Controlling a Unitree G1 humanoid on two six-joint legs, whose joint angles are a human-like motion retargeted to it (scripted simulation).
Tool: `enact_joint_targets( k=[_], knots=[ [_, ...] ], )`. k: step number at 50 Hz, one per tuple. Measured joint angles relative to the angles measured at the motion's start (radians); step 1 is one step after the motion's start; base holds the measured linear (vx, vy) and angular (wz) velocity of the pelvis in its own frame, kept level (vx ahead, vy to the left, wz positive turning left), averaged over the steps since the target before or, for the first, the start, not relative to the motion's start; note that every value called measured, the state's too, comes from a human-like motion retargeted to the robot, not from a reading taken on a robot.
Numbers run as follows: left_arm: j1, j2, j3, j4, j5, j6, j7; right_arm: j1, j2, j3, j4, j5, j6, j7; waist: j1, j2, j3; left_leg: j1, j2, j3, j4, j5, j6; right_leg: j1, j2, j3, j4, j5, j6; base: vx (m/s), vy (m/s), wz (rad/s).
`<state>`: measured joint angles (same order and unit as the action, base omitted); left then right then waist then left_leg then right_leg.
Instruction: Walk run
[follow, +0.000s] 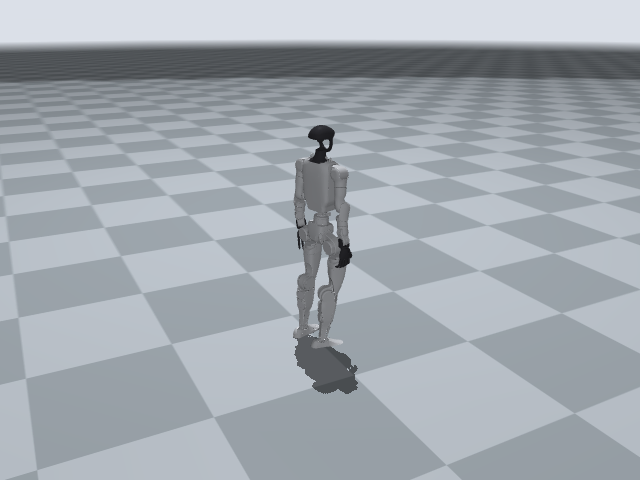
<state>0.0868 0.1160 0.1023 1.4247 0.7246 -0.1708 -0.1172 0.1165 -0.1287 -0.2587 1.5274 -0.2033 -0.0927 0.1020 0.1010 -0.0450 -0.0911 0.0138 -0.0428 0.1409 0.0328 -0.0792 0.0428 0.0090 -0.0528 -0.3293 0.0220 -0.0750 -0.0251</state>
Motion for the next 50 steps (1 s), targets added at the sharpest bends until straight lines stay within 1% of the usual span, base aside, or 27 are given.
enact_joint_targets(
  k=[50],
  knots=[
    [-0.014, 0.001, -0.003, 0.011, 0.003, -0.009, 0.012, -0.011, 0.002, 0.005, 0.009, -0.008, -0.013, -0.004, 0.003, -0.002, 0.010, -0.006, 0.002, -0.003, 0.002, -0.002, -0.001, -0.001, -0.001, -0.008, -0.001, -0.003, 0.002, 0.00, 0.00, 0.00]
  ],
)
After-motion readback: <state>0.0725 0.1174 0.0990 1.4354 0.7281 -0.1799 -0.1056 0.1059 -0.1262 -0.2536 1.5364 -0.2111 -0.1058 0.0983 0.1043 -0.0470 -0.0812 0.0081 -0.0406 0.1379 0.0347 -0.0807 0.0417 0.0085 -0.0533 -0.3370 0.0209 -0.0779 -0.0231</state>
